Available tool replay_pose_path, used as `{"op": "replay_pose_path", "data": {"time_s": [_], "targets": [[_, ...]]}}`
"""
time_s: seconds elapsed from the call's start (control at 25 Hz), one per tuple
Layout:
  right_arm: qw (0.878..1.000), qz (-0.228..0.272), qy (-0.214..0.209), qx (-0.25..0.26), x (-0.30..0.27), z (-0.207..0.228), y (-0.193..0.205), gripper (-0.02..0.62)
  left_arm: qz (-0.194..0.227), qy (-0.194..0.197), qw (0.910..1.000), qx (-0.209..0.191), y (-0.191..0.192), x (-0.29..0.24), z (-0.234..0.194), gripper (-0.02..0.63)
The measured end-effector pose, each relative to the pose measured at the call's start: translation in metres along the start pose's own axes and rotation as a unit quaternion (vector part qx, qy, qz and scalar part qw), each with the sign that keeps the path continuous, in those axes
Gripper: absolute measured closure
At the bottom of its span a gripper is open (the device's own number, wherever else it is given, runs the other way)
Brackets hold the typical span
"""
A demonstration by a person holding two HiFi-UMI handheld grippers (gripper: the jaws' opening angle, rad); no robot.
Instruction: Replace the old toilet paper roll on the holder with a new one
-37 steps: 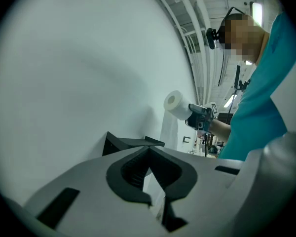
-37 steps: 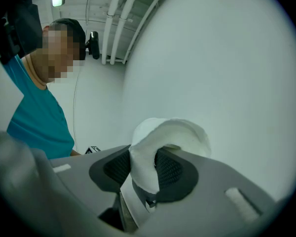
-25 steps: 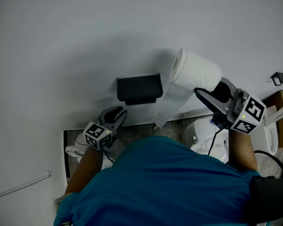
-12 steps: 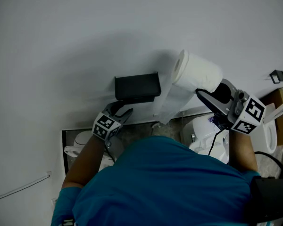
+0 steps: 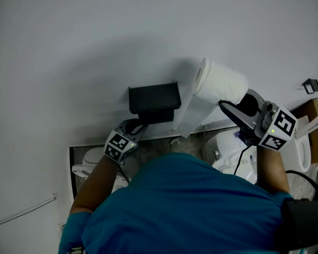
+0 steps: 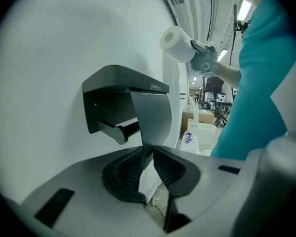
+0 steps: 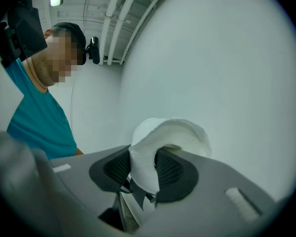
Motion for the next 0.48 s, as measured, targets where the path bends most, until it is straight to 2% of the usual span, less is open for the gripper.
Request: {"op": "replay_pose_path", "data": {"time_s": [0.24, 0.48], "targets": [[1.0, 0.0, -0.006, 0.0, 0.0, 0.0, -0.001, 0.463, 0.009, 0.025, 0.9995, 0.018, -0.008, 0.011, 0.015, 0.545], [1.0, 0.003, -0.009, 0.0, -0.001, 0.001, -0.001, 0.463, 0.009, 0.056, 0.9967, 0.058, -0.015, 0.023, 0.026, 0.54]]}}
Point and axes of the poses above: the fingertips, and each gripper's own axes: x backward along the fingers, z to its right, y out of its underside, the point moved 8 cm from there along x, backward along the fingers, and after that the axes turned 5 degrees about z, right-handed, at the moved point
